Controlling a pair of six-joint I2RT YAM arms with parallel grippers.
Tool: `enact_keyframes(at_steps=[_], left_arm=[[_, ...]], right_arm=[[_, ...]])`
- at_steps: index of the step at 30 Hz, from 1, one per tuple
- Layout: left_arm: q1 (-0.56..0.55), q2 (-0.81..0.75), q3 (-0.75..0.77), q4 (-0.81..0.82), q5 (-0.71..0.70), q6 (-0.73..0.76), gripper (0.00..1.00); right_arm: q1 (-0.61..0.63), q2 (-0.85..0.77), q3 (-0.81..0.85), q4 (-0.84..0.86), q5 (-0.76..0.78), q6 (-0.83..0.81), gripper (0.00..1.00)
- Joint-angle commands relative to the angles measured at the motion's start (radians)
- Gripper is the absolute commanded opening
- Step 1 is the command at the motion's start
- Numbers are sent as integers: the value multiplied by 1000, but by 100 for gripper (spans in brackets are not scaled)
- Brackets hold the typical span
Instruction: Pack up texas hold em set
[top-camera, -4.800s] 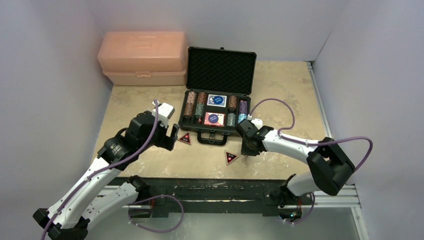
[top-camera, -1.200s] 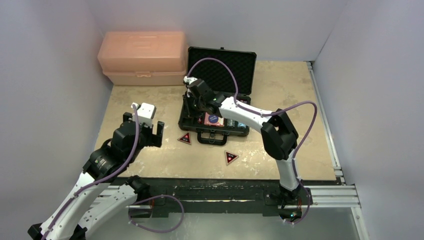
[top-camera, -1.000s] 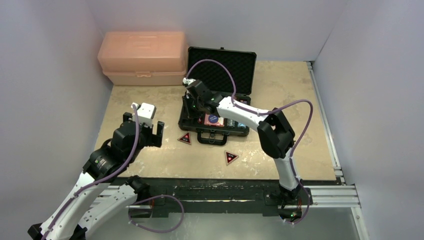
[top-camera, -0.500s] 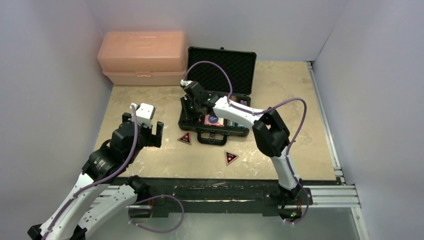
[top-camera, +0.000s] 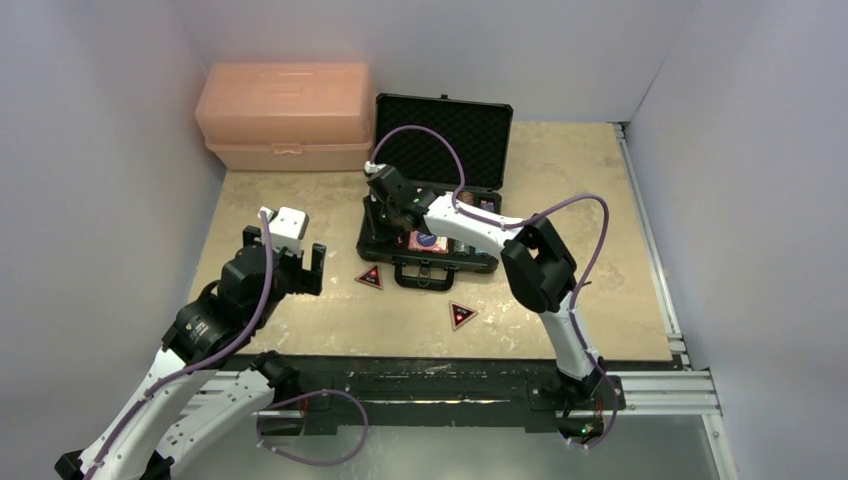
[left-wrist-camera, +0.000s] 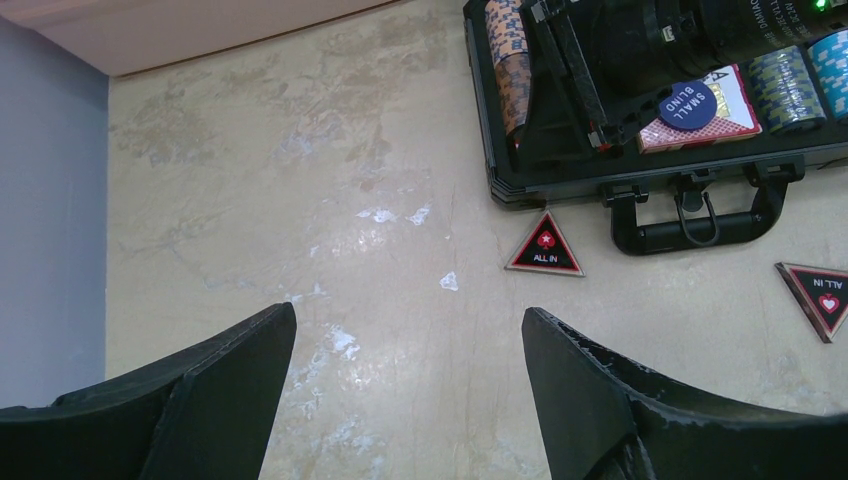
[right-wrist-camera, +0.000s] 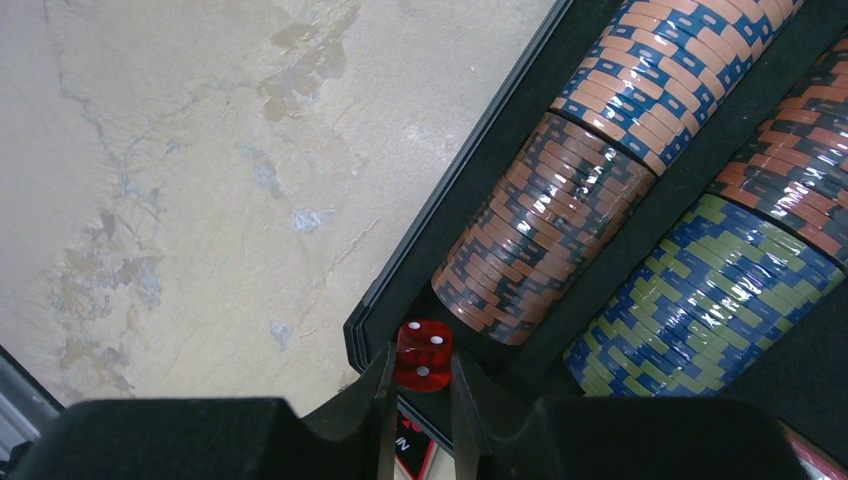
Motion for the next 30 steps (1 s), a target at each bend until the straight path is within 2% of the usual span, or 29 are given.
enact_keyframes(at_steps=[1, 7, 16, 20, 24, 30], left_arm=[[-2, -9, 14, 14, -7, -5, 84], [-1, -9, 14, 13, -6, -4, 84], [0, -10, 12, 15, -9, -5, 84], [0, -10, 11, 16, -12, -6, 84], [-1, -10, 9, 16, -17, -4, 84], [0, -6, 6, 19, -25, -3, 84]], right_arm=[[7, -13, 35, 5, 27, 20, 27], [7, -18, 31, 7, 27, 20, 34], [11, -50, 23, 9, 20, 19, 36], [15, -110, -4, 41, 13, 7, 38], [15, -192, -52, 92, 21, -23, 47], [15, -301, -102, 131, 83, -78, 53]])
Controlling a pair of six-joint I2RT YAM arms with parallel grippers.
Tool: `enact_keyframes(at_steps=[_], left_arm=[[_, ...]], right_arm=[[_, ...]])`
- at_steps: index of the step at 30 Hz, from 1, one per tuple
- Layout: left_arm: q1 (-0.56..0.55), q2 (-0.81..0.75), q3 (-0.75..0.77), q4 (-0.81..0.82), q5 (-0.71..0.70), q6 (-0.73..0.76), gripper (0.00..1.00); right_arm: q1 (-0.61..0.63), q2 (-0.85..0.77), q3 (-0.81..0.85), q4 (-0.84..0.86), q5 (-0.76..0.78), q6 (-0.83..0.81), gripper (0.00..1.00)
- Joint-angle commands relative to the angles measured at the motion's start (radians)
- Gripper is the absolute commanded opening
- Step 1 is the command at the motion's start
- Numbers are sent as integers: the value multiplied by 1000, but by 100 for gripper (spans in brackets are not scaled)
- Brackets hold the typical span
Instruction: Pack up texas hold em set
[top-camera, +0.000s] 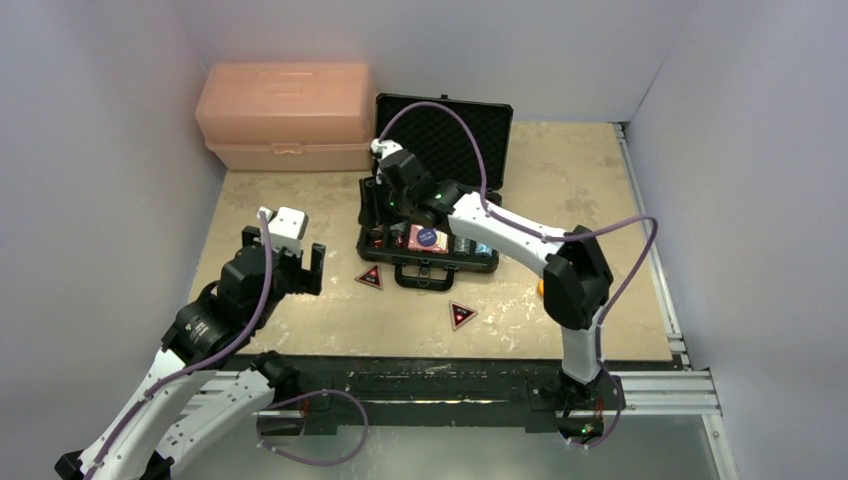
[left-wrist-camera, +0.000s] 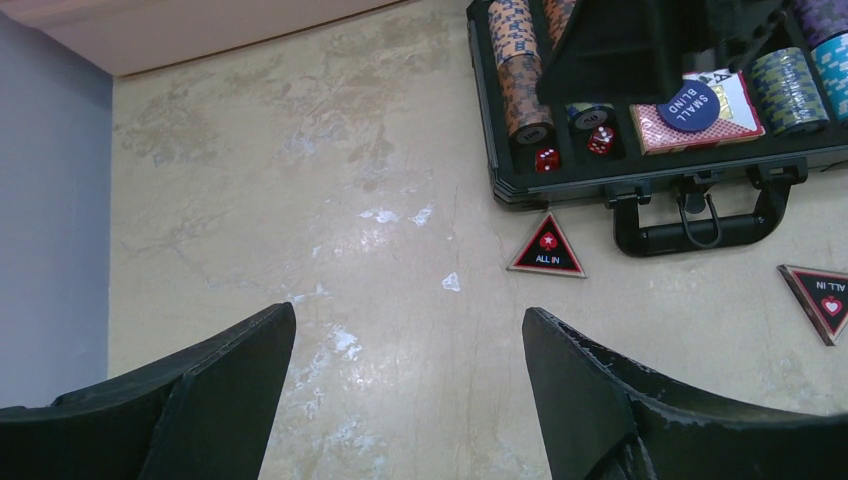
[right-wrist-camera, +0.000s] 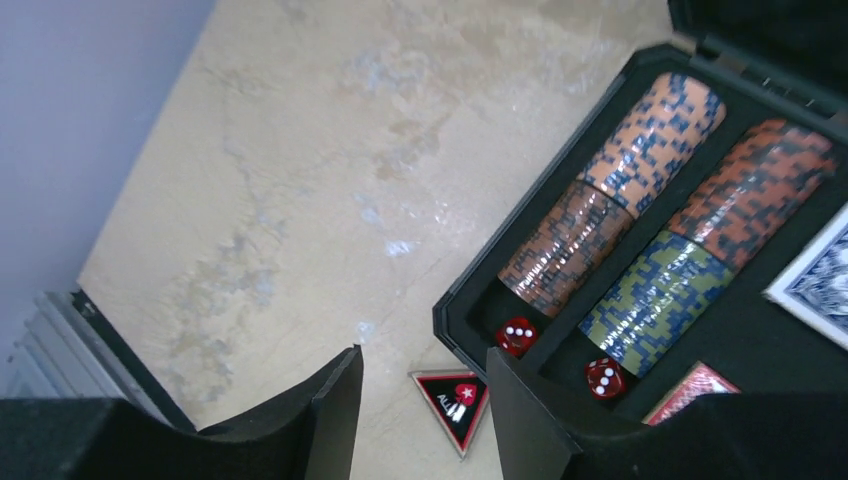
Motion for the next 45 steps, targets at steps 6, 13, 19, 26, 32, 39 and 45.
enact_keyframes(at_steps=[6, 13, 19, 26, 32, 39, 45], left_arm=[[0, 11, 3, 20, -32, -2, 84], [3, 22, 1, 24, -61, -4, 84], [18, 54, 0, 25, -69, -6, 84], [55, 73, 1, 29, -102, -28, 91], [87, 91, 1, 34, -123, -56, 100], [118, 111, -7, 37, -159, -114, 100], [122, 140, 15, -1, -98, -179, 100]], right_arm=[[4, -215, -119, 158, 122, -86, 63], [4, -333, -231, 252, 192, -142, 79], [4, -443, -352, 342, 275, -148, 99], [4, -536, -483, 467, 363, -110, 99], [4, -617, -579, 556, 476, -103, 99], [4, -651, -648, 636, 517, -98, 99], [4, -683, -675, 668, 516, -114, 99]])
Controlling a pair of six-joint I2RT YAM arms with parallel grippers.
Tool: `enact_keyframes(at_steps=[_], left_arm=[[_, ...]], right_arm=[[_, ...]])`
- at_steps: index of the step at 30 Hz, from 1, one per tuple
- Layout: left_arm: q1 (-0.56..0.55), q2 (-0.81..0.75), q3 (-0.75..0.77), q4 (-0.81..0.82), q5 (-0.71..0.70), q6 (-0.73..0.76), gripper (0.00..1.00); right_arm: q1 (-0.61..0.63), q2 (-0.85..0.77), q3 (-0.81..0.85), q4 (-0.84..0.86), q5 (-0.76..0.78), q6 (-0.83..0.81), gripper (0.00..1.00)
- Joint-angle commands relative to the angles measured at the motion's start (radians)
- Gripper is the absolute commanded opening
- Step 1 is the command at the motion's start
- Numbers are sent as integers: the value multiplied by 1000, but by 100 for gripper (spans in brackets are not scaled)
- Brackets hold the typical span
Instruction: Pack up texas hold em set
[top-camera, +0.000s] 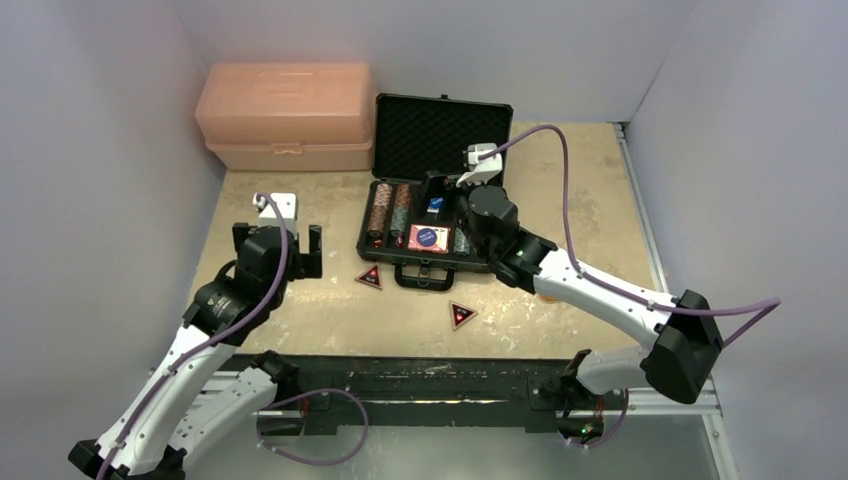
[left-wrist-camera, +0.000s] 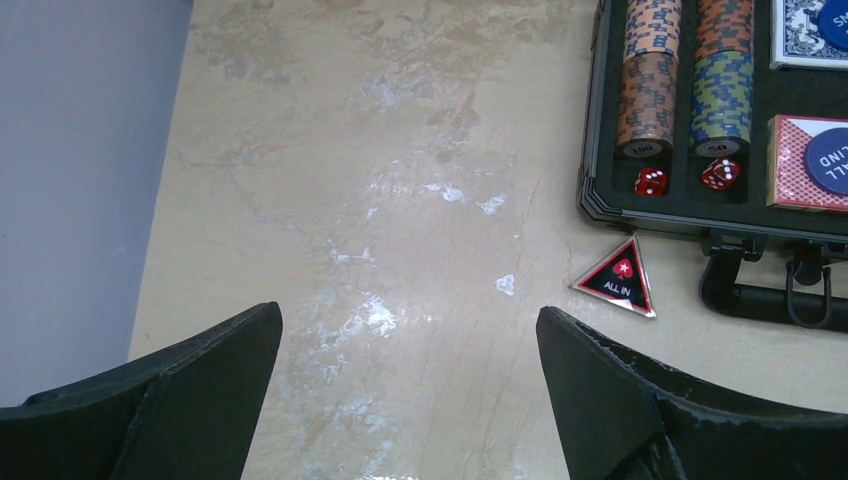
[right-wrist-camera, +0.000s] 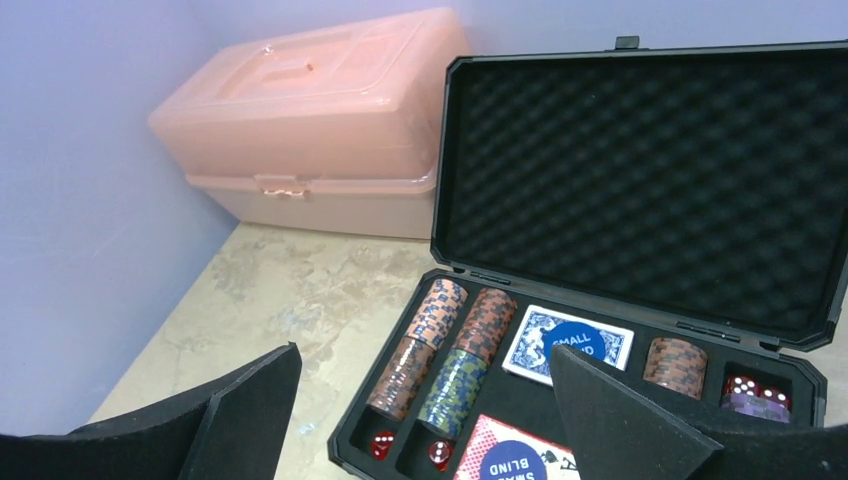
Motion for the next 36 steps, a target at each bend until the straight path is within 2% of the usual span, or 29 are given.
enact_keyframes(at_steps=[1, 15, 18, 21, 26, 36], left_arm=[[8, 20, 21, -5, 51, -79, 99], [4, 143, -41, -66, 276, -290, 92], [-8, 172, -67, -61, 291, -318, 92], [-24, 188, -84, -54, 278, -353, 100], [-35, 223, -93, -32, 279, -378, 100], [-59, 316, -134, 104, 300, -406, 90]], right_arm=[[4, -53, -20, 87, 42, -15, 99], [5, -101, -48, 85, 103, -48, 99], [5, -102, -49, 84, 102, -48, 99], [5, -104, -53, 88, 101, -48, 99], [5, -108, -59, 93, 100, -48, 99], [5, -99, -56, 93, 81, -63, 99]])
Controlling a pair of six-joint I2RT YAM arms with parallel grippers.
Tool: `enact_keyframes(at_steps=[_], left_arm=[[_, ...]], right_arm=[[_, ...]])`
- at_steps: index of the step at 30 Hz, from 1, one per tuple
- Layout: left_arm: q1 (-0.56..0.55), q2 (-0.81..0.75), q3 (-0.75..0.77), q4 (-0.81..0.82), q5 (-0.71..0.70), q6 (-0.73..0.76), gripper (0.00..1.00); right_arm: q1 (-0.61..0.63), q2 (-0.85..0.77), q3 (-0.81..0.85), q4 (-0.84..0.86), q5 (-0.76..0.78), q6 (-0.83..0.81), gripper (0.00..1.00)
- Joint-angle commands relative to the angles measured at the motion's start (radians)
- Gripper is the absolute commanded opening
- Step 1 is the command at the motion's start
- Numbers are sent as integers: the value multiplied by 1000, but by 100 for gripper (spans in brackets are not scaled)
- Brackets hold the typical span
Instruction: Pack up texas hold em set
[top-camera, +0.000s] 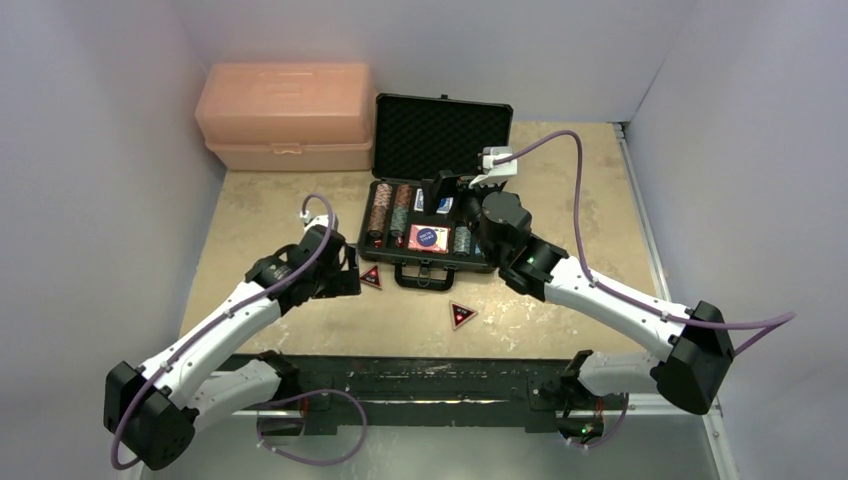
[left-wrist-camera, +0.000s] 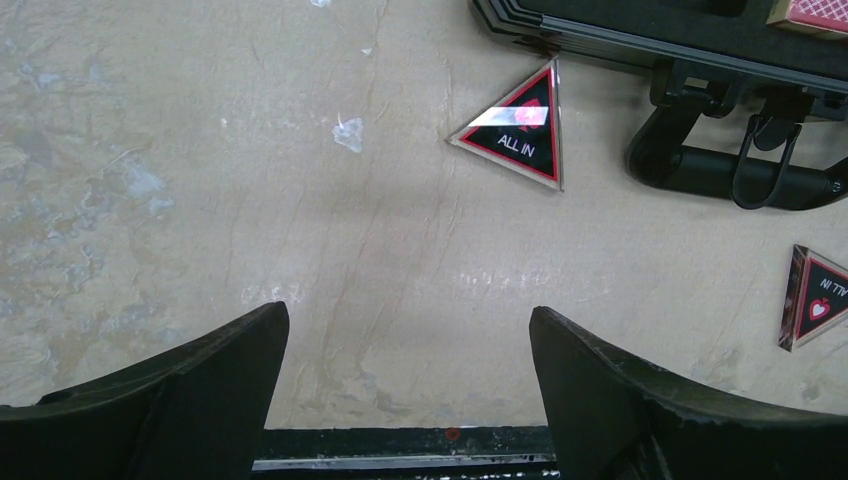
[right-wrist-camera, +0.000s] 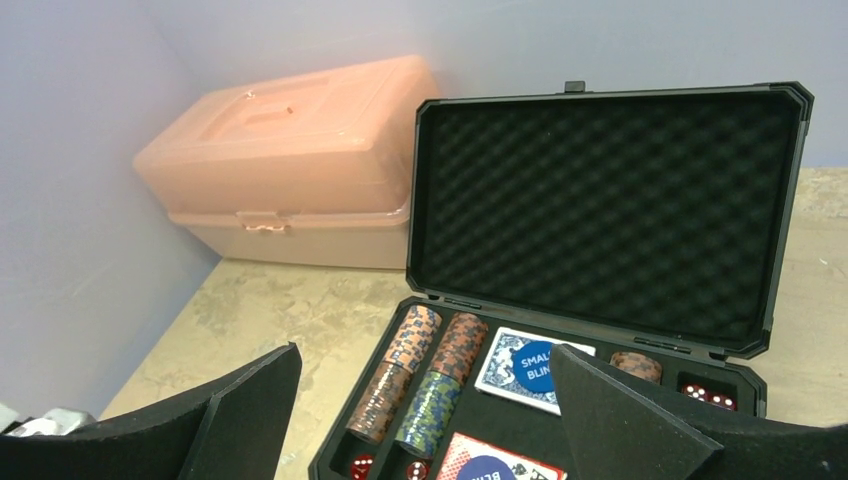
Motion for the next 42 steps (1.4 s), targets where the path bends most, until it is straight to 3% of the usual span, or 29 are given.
enact_keyframes(at_steps=[1, 17, 42], left_arm=[[-12, 58, -1, 112, 4, -44, 88], [-52, 338, 96, 209, -63, -133, 78], [-86, 571, 164, 269, -105, -121, 81]], right_arm=[[4, -21, 0, 43, 10, -30, 99], [4, -33, -10, 49, 0, -34, 99], [6, -30, -27, 72, -5, -44, 99]])
